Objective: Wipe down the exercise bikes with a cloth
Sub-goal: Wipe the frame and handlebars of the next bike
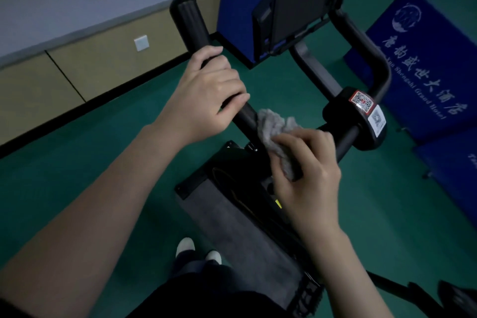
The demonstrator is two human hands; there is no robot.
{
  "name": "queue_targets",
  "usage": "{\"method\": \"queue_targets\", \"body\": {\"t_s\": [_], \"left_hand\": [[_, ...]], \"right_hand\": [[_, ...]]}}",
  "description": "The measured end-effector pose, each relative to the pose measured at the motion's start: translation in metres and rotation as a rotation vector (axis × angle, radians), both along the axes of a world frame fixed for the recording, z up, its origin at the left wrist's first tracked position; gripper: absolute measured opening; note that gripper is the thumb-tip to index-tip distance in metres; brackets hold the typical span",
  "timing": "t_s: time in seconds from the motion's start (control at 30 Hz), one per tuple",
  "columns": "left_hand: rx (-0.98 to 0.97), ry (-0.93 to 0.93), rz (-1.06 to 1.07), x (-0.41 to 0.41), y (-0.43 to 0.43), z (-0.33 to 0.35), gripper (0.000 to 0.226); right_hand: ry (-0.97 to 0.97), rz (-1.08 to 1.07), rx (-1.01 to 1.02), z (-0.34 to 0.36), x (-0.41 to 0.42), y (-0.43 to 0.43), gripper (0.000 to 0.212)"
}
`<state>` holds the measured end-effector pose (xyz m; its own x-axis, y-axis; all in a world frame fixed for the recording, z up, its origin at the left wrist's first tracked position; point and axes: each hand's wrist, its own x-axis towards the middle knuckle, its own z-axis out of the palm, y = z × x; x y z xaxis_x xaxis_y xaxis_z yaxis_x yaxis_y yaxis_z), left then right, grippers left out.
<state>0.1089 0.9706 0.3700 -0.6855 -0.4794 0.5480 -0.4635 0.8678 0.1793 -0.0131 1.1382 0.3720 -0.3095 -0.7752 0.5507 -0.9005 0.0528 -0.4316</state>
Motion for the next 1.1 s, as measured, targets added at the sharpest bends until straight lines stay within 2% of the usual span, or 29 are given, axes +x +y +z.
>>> {"method": "queue_targets", "body": {"t_s": [0.13, 0.3, 0.4, 0.47, 0.7, 0.8, 0.9, 1.1], "left_hand": [[-0.009, 0.002, 0.043, -0.002, 0.003, -0.001, 0.035], [-0.014, 0.008, 0.094, -0.005, 0.006, -0.002, 0.032], [-0.011, 0.015, 0.118, -0.007, 0.007, -0.004, 0.031], [-0.015, 0.015, 0.125, -0.008, 0.007, -0.005, 0.030], [-0.027, -0.011, 0.103, -0.007, 0.007, -0.004, 0.032], [-0.029, -0.010, 0.083, -0.005, 0.005, -0.004, 0.034], [-0.039, 0.008, 0.064, -0.004, 0.005, -0.006, 0.033], [-0.055, 0.005, 0.005, 0.001, 0.001, -0.006, 0.034]], "right_hand": [[-0.070, -0.075, -0.039, 0.000, -0.003, 0.004, 0.013], [-0.105, 0.026, -0.001, 0.009, 0.000, -0.020, 0.012], [-0.149, 0.079, 0.121, 0.015, -0.015, -0.015, 0.011], [-0.253, 0.075, 0.222, 0.020, -0.029, -0.016, 0.006], [-0.531, 0.208, 0.676, 0.026, -0.045, -0.070, 0.017], [-0.526, 0.254, 0.783, 0.031, -0.054, -0.068, 0.016], [-0.447, 0.238, 0.746, 0.036, -0.059, -0.047, 0.014], [-0.286, 0.040, 0.438, 0.034, -0.032, -0.015, 0.005]]}}
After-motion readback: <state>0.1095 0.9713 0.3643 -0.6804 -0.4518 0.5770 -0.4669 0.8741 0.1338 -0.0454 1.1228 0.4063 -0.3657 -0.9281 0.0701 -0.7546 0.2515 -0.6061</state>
